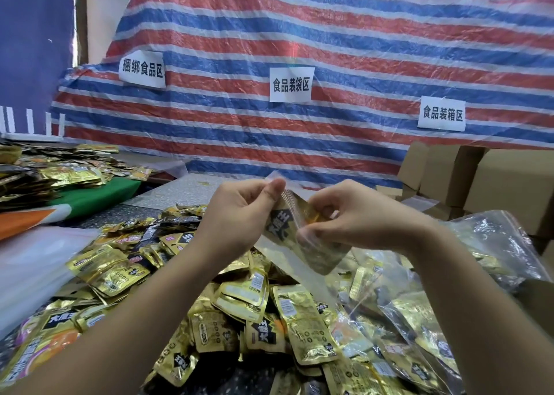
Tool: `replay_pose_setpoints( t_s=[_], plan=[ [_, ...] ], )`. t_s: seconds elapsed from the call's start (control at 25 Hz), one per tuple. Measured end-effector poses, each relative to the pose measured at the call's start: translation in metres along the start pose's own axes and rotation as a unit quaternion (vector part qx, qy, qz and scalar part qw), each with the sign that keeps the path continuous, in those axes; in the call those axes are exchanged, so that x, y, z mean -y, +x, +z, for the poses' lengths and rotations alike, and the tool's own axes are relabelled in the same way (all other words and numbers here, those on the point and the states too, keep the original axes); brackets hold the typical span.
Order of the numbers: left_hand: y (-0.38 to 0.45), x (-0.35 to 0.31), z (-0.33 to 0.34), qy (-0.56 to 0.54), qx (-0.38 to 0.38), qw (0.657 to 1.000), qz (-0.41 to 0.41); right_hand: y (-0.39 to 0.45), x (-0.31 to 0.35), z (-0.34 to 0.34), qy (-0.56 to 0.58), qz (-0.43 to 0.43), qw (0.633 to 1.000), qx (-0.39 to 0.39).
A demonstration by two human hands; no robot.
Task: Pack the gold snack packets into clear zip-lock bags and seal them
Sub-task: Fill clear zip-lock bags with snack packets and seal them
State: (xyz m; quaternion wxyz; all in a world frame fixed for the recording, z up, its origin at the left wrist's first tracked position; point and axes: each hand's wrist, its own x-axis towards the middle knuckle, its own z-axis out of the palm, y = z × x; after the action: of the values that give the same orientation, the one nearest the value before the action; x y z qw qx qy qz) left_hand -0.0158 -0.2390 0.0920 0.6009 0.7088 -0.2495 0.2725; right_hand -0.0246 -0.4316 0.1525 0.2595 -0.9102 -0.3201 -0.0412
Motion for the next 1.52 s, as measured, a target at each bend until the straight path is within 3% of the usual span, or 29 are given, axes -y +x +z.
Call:
replay_pose_setpoints(
  t_s=[0.16,0.36,0.52,0.8,0.92,1.16,1.28,1.4,1.52],
  plan=[
    [0.007,-0.013,-0.001,0.008,-0.006,1.0,-0.002,0.001,0.006,-0.017,-0.043,-0.007,0.999,-0.005],
    [0.006,-0.023,0.003,0.053,0.014,0.998,0.033,0.005,0.016,-0.018,-0.123,0.01,0.991,0.046],
    [0.012,-0.03,0.002,0.04,-0.03,0.999,0.023,-0.004,0.026,-0.025,-0.131,-0.054,0.99,0.001],
    [0.017,-0.035,0.0,-0.031,-0.045,0.998,-0.015,-0.016,0.021,-0.041,-0.141,-0.048,0.989,-0.015],
    [0.015,-0.034,-0.002,-0.068,-0.056,0.996,-0.033,-0.015,0.011,-0.04,-0.169,-0.049,0.982,-0.064],
    [0.01,-0.028,-0.006,-0.116,-0.051,0.99,-0.066,-0.013,-0.003,-0.028,-0.08,-0.088,0.985,-0.128],
    [0.013,-0.036,-0.011,-0.119,-0.048,0.99,-0.052,-0.013,-0.007,-0.028,0.044,-0.106,0.986,-0.117],
    [0.023,-0.038,-0.018,-0.101,-0.061,0.993,-0.021,-0.01,-0.015,-0.029,0.264,-0.12,0.947,-0.138],
    [0.022,-0.022,-0.014,-0.059,-0.078,0.995,-0.032,0.006,-0.039,-0.015,0.368,-0.01,0.907,-0.204]
  ],
)
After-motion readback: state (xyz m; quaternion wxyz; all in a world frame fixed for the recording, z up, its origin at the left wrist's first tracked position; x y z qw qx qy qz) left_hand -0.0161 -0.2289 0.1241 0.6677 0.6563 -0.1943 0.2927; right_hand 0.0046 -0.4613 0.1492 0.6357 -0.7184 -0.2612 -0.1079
